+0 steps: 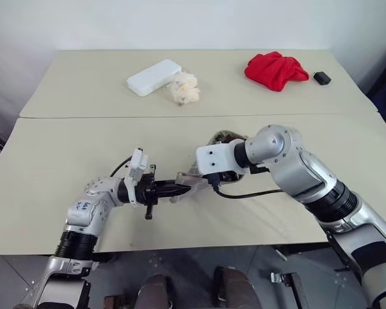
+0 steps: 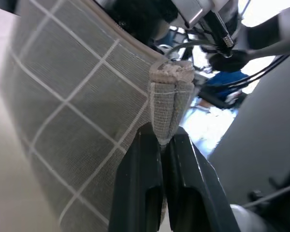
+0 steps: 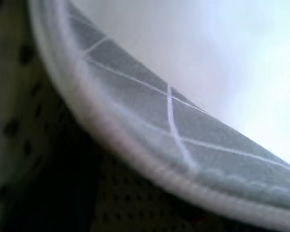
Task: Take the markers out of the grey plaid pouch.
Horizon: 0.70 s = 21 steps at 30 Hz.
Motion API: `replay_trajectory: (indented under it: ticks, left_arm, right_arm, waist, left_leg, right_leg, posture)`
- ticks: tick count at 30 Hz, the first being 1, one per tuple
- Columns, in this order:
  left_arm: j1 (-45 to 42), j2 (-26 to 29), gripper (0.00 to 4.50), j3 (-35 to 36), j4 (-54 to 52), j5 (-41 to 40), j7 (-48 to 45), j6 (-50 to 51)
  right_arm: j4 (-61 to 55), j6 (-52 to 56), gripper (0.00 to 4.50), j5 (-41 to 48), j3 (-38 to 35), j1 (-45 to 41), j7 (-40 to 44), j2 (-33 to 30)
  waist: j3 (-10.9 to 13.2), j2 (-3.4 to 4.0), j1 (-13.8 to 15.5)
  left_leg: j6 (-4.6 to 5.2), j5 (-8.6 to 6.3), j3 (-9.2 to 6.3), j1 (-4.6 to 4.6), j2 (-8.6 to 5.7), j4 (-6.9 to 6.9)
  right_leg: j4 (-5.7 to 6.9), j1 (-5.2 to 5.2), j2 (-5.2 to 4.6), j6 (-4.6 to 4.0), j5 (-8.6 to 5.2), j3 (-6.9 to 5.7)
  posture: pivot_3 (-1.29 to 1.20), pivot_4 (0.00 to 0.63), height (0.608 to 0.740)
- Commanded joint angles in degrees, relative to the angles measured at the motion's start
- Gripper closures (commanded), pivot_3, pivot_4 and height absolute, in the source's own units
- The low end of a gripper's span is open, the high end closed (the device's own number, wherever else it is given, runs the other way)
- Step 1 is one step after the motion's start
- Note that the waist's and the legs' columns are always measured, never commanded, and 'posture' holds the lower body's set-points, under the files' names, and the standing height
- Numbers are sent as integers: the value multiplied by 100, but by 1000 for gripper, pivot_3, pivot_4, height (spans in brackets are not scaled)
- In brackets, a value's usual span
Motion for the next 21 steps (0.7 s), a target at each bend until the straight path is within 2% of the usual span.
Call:
replay_trajectory:
  ticks: [1,4,11,15,17,21]
  left_arm:
    - [-99,307,4500,21,-369,-527,-444,766]
    - [-206,604,4500,-73,-441,-736,-833,1334]
    - [-639,871,4500,-402,-159,-794,-1479,2003]
    - [-749,468,4500,-340,492,-303,-1164,1190]
    - [-746,137,4500,-285,903,179,-875,156]
    - [-719,-254,4500,-128,1375,521,-645,-716]
  right_arm:
    - [-409,-3,1341,163,-146,69,543,-457]
    - [-765,97,1341,388,-280,176,1090,-991]
    - [-1271,699,1341,1051,-536,226,1773,-1719]
    - [-1376,1212,1341,1223,-410,164,1577,-1594]
    - [-1265,1580,1341,1142,-225,85,1280,-1260]
    - [-1108,1999,1341,839,138,2,731,-754]
  waist:
    - [0,0,13]
    - [1,1,19]
    - [1,0,4]
    - [1,1,5]
    - [0,0,10]
    - [0,0,12]
  left_leg:
    - [0,0,0,-1,-1,1]
    - [0,0,-1,-4,-1,1]
    - [0,0,0,-1,-1,0]
    - [0,0,2,1,-1,2]
    - [0,0,2,-1,-1,5]
    - [0,0,2,-1,-1,8]
  right_leg:
    - [-1,0,-1,0,0,0]
    - [-5,0,-1,0,0,0]
    - [-1,-1,1,0,0,1]
    - [1,-1,1,0,0,3]
    - [0,-1,1,0,0,3]
    - [4,-1,0,0,0,3]
  posture:
    - [0,150,740]
    - [0,150,740]
    - [0,150,740]
    - [0,150,740]
    - [0,150,740]
    - [0,150,740]
